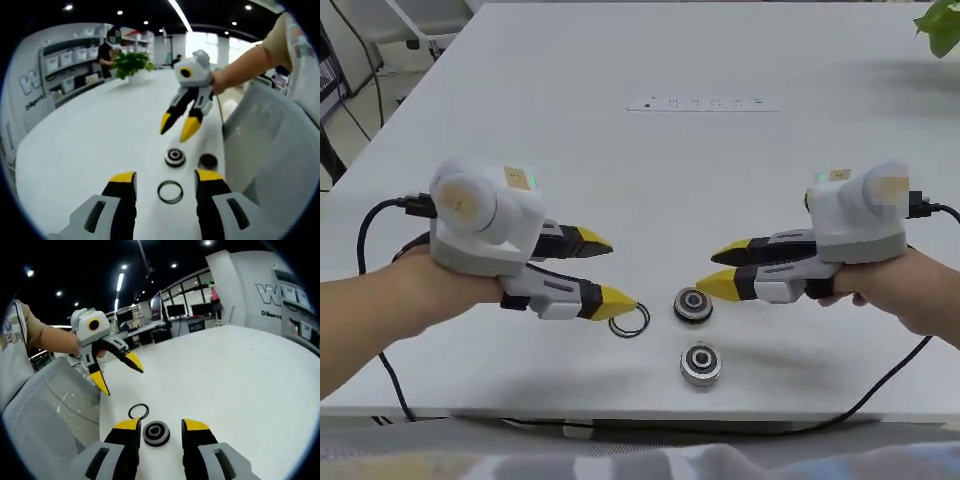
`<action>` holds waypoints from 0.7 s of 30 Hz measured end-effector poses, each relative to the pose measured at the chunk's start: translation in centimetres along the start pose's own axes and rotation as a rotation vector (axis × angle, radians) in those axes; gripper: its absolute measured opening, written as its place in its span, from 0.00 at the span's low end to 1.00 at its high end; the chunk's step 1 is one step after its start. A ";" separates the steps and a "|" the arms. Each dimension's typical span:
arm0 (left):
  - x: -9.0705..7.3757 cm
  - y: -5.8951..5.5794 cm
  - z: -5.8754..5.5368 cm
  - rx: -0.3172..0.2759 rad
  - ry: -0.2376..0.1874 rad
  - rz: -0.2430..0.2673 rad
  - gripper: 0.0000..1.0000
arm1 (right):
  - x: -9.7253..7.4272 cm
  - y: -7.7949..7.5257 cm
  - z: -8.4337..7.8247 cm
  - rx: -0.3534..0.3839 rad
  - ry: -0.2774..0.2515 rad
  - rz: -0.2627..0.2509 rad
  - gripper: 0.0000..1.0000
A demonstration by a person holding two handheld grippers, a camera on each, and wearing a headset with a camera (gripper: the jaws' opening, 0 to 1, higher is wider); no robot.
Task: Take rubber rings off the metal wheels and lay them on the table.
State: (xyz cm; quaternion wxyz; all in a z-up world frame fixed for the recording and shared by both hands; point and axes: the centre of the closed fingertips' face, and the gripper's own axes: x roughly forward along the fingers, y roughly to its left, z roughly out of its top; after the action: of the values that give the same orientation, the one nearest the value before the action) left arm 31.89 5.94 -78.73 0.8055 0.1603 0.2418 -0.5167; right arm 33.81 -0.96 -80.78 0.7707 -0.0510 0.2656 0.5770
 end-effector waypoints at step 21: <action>3.6 -0.9 0.1 0.005 0.027 -0.051 0.43 | 0.2 0.0 -2.9 -0.022 0.057 0.001 0.29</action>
State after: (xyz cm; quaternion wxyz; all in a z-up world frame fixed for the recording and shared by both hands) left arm 32.38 2.80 -80.71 0.7883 0.1630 0.2551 -0.5356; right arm 32.86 -1.94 -83.35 0.7619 -0.0758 0.2812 0.5786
